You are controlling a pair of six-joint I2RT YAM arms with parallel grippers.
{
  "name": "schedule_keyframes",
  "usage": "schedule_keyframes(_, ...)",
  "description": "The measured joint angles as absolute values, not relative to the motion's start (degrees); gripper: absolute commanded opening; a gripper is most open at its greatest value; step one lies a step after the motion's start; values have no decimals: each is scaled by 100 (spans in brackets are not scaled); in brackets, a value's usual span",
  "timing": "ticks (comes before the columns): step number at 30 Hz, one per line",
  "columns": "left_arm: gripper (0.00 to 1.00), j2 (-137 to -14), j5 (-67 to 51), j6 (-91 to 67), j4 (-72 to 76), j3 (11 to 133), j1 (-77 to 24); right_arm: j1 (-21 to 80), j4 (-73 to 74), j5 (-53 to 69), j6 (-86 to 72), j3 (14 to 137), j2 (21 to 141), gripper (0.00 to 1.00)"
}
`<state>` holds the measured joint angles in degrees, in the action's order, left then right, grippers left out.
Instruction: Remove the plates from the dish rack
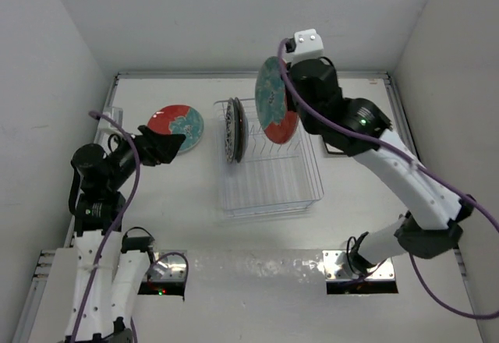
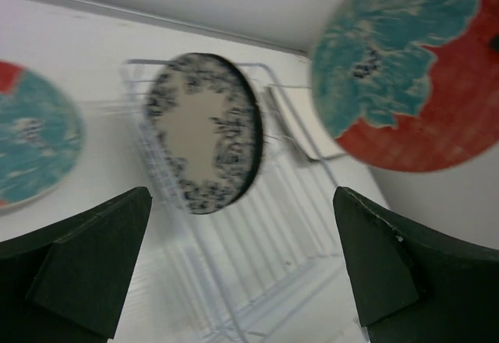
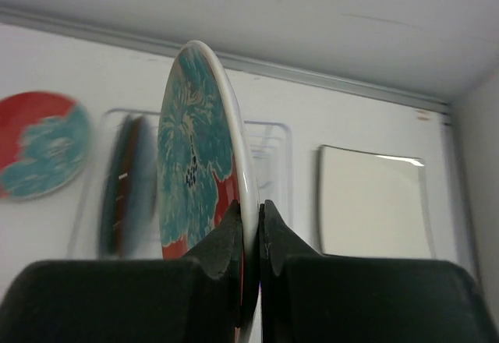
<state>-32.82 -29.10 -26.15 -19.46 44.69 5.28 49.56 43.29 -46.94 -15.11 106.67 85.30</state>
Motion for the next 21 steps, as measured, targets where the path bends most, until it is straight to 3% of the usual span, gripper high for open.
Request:
schedule_keyframes(6, 100, -3962, -4713, -3103, -646, 4414, 510, 4849, 4466, -2388, -2003, 10374, 7732, 0)
schedule_keyframes(12, 97, -4217, -5304, -3319, -207, 4298, 482, 4845, 4147, -786, -2508, 9885, 7572, 0)
schedule_keyframes(16, 75, -4152, -5551, -3439, -10, 4287, 467, 4794, 3769, 47, -2818, 9467, 7596, 0)
schedule_keyframes(21, 68, -4125, -5802, -3542, 204, 4287, 346, 4700, 3225, 637, -3109, 9087, 7596, 0)
